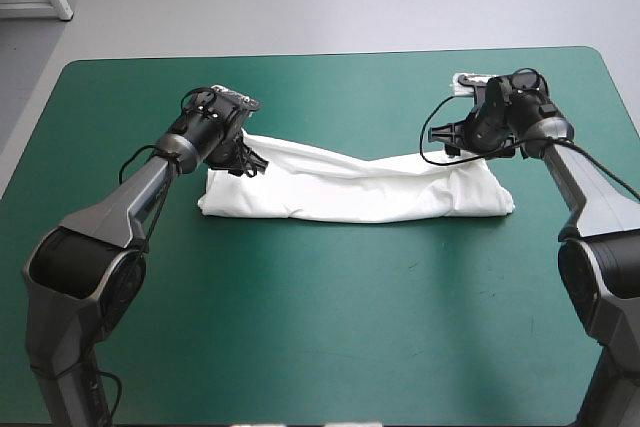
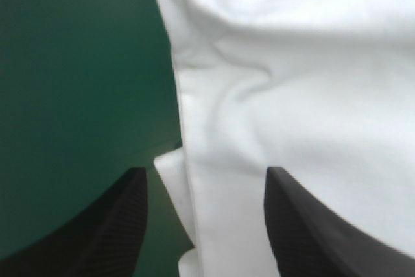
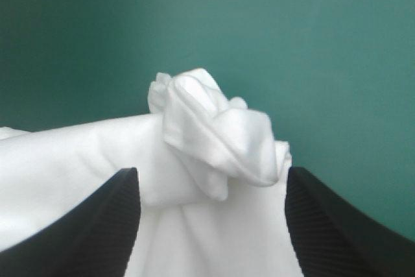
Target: Fold the cloth
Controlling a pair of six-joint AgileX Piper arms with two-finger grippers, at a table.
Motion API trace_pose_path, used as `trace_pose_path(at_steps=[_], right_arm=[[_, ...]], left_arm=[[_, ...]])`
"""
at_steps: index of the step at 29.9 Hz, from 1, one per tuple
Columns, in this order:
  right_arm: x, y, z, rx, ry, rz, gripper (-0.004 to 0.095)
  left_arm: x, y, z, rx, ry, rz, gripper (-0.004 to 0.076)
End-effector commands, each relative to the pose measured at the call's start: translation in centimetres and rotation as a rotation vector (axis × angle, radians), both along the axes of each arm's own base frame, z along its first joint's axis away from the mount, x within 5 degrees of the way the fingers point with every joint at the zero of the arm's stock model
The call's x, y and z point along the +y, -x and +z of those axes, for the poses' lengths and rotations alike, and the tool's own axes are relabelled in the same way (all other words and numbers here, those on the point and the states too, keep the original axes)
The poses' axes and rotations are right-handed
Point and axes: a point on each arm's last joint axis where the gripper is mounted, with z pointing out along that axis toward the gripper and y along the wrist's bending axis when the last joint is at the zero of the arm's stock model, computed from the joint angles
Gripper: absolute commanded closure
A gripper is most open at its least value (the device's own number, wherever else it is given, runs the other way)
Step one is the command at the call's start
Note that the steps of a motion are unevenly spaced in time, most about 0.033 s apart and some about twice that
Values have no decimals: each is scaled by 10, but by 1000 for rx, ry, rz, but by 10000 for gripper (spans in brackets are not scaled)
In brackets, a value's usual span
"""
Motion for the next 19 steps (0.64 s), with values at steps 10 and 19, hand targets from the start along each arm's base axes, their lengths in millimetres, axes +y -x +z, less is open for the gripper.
trace_pose_path(at_steps=[10,19], right_arm=[[-11,36,90,-162,6,9,435],[-14,54,109,-180,15,7,452]], left_arm=[[8,57,114,-133,182,-91,365],[-48,89,135,-192,284,-444,733]])
